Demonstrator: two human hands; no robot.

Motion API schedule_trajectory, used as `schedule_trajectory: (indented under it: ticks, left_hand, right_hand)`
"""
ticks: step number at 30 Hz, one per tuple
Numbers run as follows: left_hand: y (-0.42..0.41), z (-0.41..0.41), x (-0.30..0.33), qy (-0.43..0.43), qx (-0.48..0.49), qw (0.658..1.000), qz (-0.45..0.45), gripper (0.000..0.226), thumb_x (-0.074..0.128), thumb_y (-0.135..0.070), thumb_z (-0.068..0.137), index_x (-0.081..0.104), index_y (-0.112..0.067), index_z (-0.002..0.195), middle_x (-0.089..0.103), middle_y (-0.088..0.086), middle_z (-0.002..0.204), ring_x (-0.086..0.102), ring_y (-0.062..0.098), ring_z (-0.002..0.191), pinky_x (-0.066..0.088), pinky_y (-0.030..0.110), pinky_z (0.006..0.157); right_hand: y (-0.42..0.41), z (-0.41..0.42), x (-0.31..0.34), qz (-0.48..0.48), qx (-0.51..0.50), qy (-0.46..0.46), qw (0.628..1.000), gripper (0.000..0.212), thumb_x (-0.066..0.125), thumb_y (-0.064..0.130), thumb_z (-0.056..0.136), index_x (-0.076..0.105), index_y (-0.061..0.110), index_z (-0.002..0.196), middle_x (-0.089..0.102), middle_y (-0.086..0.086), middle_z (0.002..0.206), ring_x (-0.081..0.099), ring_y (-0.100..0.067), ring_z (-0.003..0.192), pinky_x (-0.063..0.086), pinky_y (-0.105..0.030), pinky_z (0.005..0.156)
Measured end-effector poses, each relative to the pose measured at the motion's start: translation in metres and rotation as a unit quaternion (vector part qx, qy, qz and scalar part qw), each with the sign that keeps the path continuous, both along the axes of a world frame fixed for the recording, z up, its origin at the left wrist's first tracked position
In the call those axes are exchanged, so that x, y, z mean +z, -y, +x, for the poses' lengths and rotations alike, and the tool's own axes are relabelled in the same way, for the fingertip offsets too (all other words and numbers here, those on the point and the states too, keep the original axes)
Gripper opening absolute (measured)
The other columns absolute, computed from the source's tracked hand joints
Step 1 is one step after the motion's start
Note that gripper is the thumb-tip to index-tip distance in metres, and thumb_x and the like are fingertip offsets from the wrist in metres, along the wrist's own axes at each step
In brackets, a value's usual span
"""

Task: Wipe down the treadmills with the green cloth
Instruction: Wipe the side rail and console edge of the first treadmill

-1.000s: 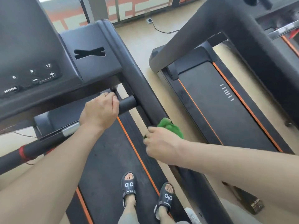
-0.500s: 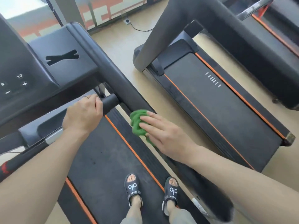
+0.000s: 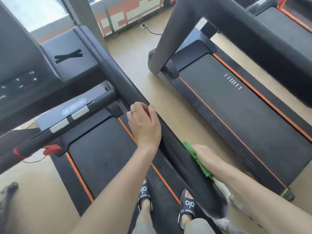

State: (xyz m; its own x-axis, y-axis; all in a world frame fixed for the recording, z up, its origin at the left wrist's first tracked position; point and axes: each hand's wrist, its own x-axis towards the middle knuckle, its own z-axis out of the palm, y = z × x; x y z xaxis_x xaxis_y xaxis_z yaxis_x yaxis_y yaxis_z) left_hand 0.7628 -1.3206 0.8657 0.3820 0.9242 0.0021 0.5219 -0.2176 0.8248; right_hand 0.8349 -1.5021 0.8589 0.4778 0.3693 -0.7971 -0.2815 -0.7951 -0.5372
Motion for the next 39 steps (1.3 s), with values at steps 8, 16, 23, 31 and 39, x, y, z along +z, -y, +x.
schedule_trajectory:
  ticks: [8, 16, 23, 31, 39]
  left_hand:
    - [0.008, 0.017, -0.016, -0.013, 0.061, 0.994, 0.09, 0.022, 0.035, -0.029, 0.102, 0.042, -0.013, 0.09, 0.046, 0.001, 0.095, 0.038, 0.024, 0.089, 0.039, 0.045, 0.081]
    - [0.015, 0.019, -0.013, -0.038, 0.078, 0.99, 0.113, 0.018, 0.037, -0.028, 0.103, 0.039, -0.015, 0.091, 0.043, -0.002, 0.095, 0.036, 0.023, 0.091, 0.033, 0.035, 0.081]
    - [0.013, 0.019, -0.015, -0.06, 0.071, 0.988, 0.125, 0.019, 0.035, -0.028, 0.104, 0.039, -0.015, 0.091, 0.045, 0.002, 0.096, 0.038, 0.025, 0.092, 0.034, 0.037, 0.079]
    - [0.013, 0.02, -0.014, -0.051, 0.077, 0.988, 0.128, 0.025, 0.035, -0.027, 0.103, 0.046, -0.008, 0.093, 0.051, 0.009, 0.099, 0.038, 0.026, 0.09, 0.035, 0.041, 0.08]
    - [0.003, 0.014, -0.024, -0.034, 0.037, 0.986, 0.162, 0.025, 0.038, -0.023, 0.102, 0.052, -0.005, 0.091, 0.055, 0.012, 0.094, 0.045, 0.032, 0.083, 0.036, 0.045, 0.08]
  right_hand:
    - [-0.069, 0.021, -0.025, 0.16, 0.038, 0.036, 0.986, 0.045, 0.032, 0.04, 0.108, 0.063, 0.015, 0.129, 0.057, 0.004, 0.128, 0.05, -0.017, 0.124, 0.033, -0.026, 0.103]
    - [0.118, -0.034, -0.021, 0.005, -0.04, 0.034, 0.999, 0.041, 0.034, 0.039, 0.105, 0.068, 0.019, 0.093, 0.07, 0.005, 0.097, 0.061, -0.02, 0.1, 0.044, -0.037, 0.092]
    - [0.027, 0.005, -0.049, 0.032, 0.011, -0.054, 0.998, 0.046, 0.047, 0.055, 0.085, 0.074, 0.019, 0.092, 0.073, -0.005, 0.103, 0.066, -0.026, 0.099, 0.049, -0.034, 0.094]
    - [0.136, -0.054, -0.02, 0.001, -0.048, 0.099, 0.994, 0.042, 0.029, 0.043, 0.104, 0.067, 0.026, 0.11, 0.068, 0.007, 0.112, 0.059, -0.019, 0.11, 0.043, -0.033, 0.095]
    - [0.018, -0.022, 0.009, 0.227, 0.283, 0.379, 0.852, 0.051, 0.035, 0.034, 0.102, 0.049, 0.014, 0.146, 0.037, 0.003, 0.159, 0.041, -0.013, 0.141, 0.037, -0.028, 0.113]
